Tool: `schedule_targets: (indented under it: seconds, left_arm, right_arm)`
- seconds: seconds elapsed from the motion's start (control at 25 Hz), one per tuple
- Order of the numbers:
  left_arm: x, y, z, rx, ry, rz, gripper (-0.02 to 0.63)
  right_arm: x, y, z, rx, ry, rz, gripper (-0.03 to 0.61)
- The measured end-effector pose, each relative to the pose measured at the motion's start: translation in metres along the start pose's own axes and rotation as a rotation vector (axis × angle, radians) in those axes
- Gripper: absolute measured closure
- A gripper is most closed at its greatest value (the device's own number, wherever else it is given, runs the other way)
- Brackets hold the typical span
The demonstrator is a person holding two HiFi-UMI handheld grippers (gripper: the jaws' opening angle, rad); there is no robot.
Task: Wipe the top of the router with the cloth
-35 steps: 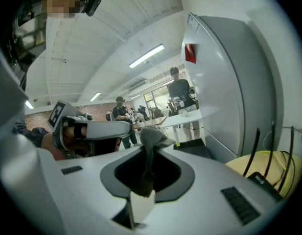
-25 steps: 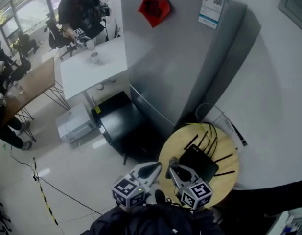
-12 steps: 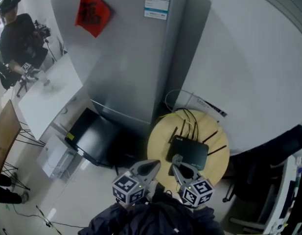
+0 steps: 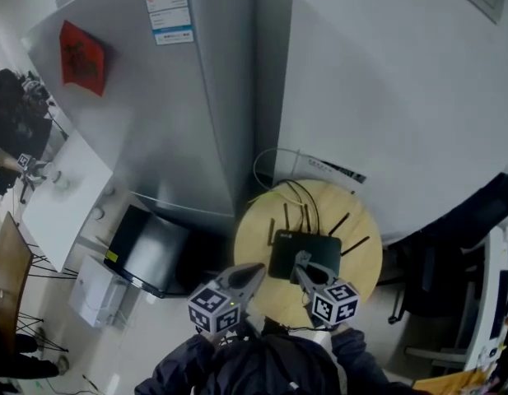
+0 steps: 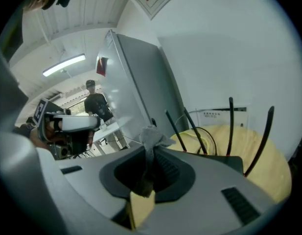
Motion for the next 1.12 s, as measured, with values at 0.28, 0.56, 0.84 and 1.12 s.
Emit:
schedule_targets:
  seconds: [0.28, 0.56, 0.84, 1.12]
  left_arm:
    - [-0.005, 0.017, 0.009, -0.008, -0.008, 0.023, 0.621]
    - [-0.014, 0.028, 0.013, -0.009, -0.047, 0.041, 0.621]
    - [-0.023, 0.031, 0.014, -0.04, -0.047, 0.045, 0.62]
    - [-0.029, 0.037, 0.011, -0.059, -0.047, 0.022, 0.62]
  right_arm:
    - [0.054, 0.081, -0.002, -0.129, 0.129, -0.06, 0.507]
    - [0.072, 0.152, -0.005, -0.293, 0.124, -0.127, 0.508]
    - [0.07, 0.188, -0.01, -0.381, 0.057, -0.153, 0.508]
    - [0.104, 0.171, -0.012, -0.403, 0.034, -0.226, 0.505]
Point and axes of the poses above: the fingertips, and each gripper's own axes: y forward along the fingers, x to its right, z out of its top, the point moved 8 cm from there along -y, backward along the fingers, and after that the axes turned 8 degrees about y, right-handed, at the moved point
